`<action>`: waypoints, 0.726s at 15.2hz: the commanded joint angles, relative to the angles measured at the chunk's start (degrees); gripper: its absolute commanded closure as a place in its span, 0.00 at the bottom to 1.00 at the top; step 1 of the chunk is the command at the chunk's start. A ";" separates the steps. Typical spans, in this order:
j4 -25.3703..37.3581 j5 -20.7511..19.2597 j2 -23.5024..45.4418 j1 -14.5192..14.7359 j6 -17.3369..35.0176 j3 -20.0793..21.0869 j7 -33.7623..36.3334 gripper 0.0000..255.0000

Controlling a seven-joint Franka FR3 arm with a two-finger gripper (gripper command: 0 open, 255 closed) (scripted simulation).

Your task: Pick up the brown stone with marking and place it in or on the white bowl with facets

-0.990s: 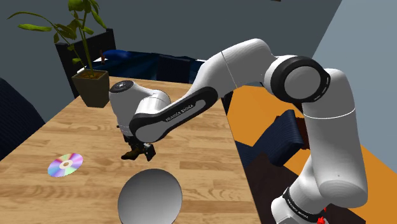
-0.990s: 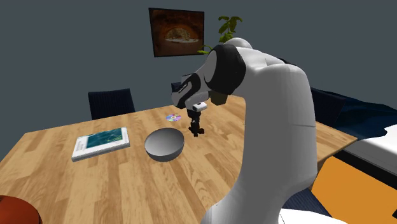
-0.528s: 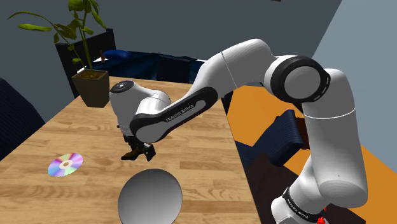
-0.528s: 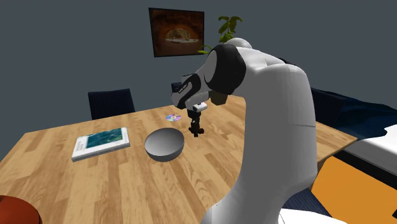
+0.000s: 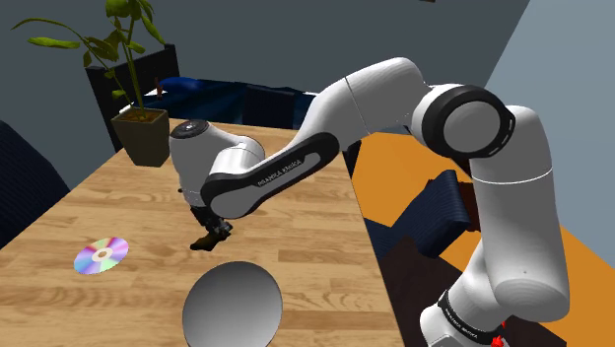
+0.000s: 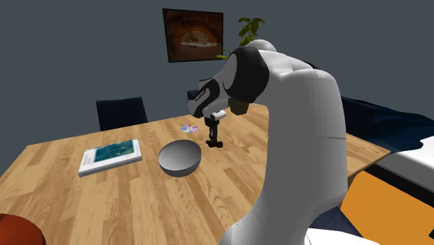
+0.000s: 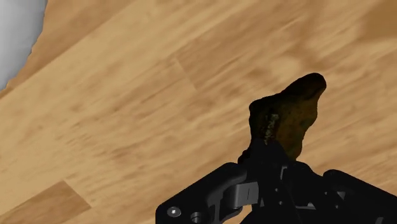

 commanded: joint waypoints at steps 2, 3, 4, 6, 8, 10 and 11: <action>-0.24 0.46 0.98 -0.04 -2.05 -0.05 -0.68 1.00; -0.11 0.70 0.55 -0.11 -2.57 0.08 -0.87 1.00; 0.29 0.50 -0.05 -0.16 -1.22 0.16 -0.72 1.00; 3.06 2.92 1.19 -0.93 -2.58 1.34 -2.92 0.00; 9.19 7.33 4.05 -2.25 -5.86 3.60 -6.88 0.00; 9.10 7.22 4.49 -2.28 -5.39 3.61 -6.84 0.00; 8.85 7.04 4.83 -2.22 -4.82 3.50 -6.73 0.00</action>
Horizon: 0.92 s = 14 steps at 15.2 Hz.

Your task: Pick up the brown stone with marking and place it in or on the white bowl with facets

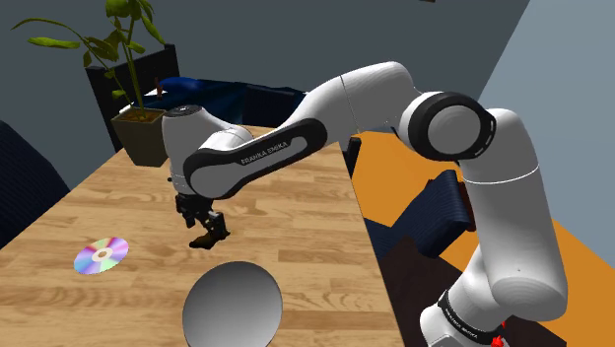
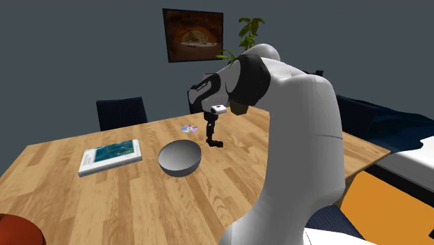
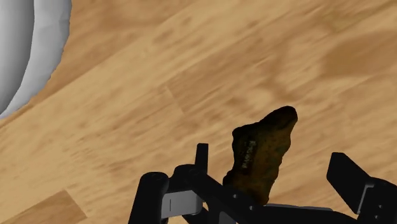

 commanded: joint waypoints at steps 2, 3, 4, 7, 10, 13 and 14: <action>-0.38 -0.16 1.08 0.06 1.37 -0.15 0.03 0.00; -0.56 -0.34 1.46 0.14 1.91 -0.28 0.13 0.00; -0.74 -0.52 1.84 0.22 2.45 -0.41 0.24 0.00; -1.00 -0.80 2.46 0.35 3.30 -0.62 0.40 0.00; -1.00 -0.80 2.46 0.35 3.29 -0.62 0.40 0.00; -1.00 -0.80 2.45 0.35 3.29 -0.62 0.40 0.00; -1.00 -0.80 2.45 0.35 3.29 -0.62 0.40 1.00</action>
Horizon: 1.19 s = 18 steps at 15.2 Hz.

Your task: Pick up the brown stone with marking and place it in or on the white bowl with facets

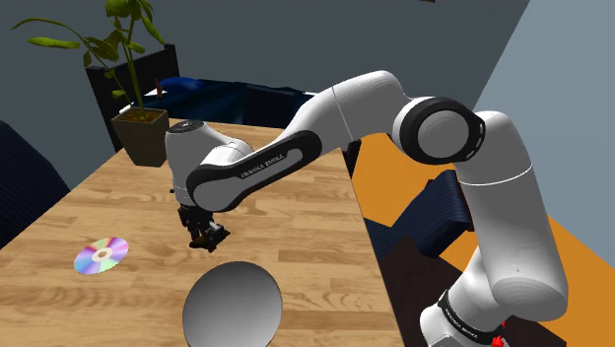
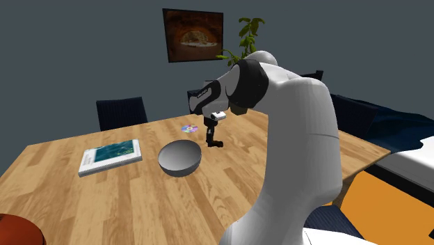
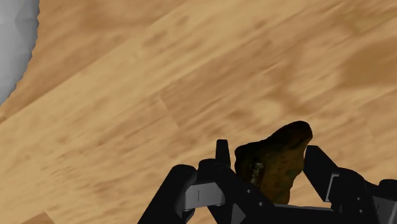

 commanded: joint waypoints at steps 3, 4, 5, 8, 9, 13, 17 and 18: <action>0.00 0.00 0.00 0.00 0.00 0.00 0.00 1.00; 0.00 0.00 0.00 0.00 0.00 0.00 0.00 1.00; 0.00 0.00 0.00 0.00 0.00 0.00 0.00 1.00; 0.00 0.00 0.00 0.00 0.00 0.00 0.00 1.00; 0.00 0.00 0.01 0.00 0.01 0.00 0.00 1.00; 0.68 0.71 -1.54 -0.28 -2.14 0.54 -0.36 1.00; 1.59 1.39 -2.96 -0.51 -4.38 1.03 -0.71 1.00; 1.86 1.56 -3.29 -0.55 -4.95 1.14 -0.80 1.00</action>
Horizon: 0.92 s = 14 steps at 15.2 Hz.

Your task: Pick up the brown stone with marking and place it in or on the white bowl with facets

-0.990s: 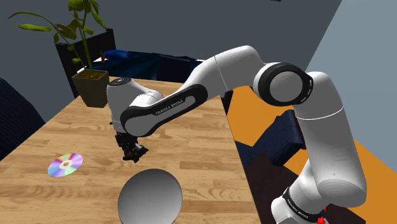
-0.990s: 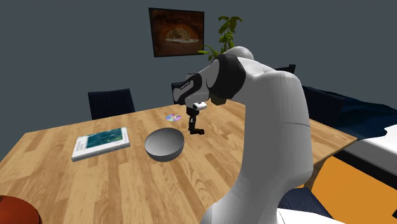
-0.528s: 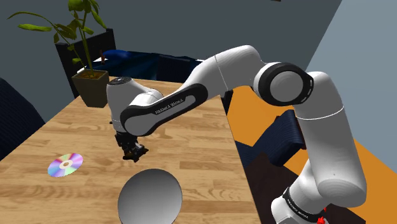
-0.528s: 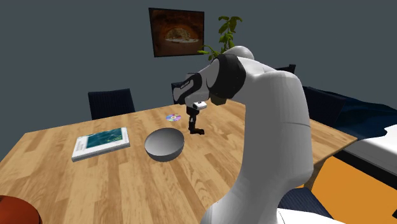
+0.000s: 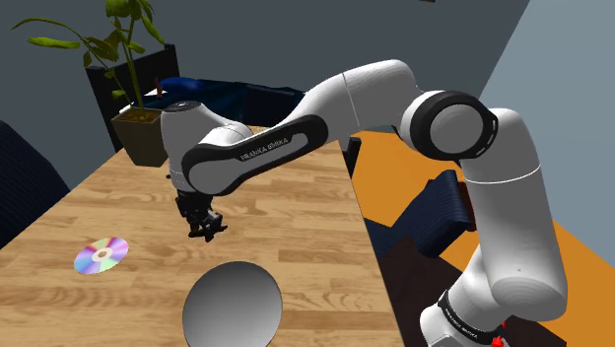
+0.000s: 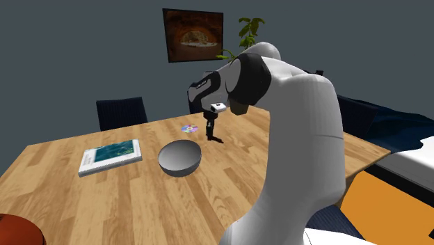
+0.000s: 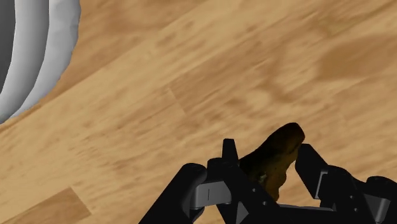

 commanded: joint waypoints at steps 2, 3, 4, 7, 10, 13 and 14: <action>0.91 0.52 -1.02 -0.15 -1.87 0.35 -0.30 1.00; 1.23 0.68 -1.32 -0.18 -2.46 0.46 -0.38 1.00; 1.56 0.83 -1.61 -0.21 -3.06 0.56 -0.46 1.00; 2.64 1.26 -2.43 -0.27 -4.89 0.84 -0.70 1.00; 3.88 1.65 -3.15 -0.28 -6.77 1.09 -0.93 1.00; 5.28 2.00 -3.78 -0.24 -8.72 1.31 -1.14 1.00; 5.78 2.11 -3.96 -0.22 -9.38 1.37 -1.21 1.00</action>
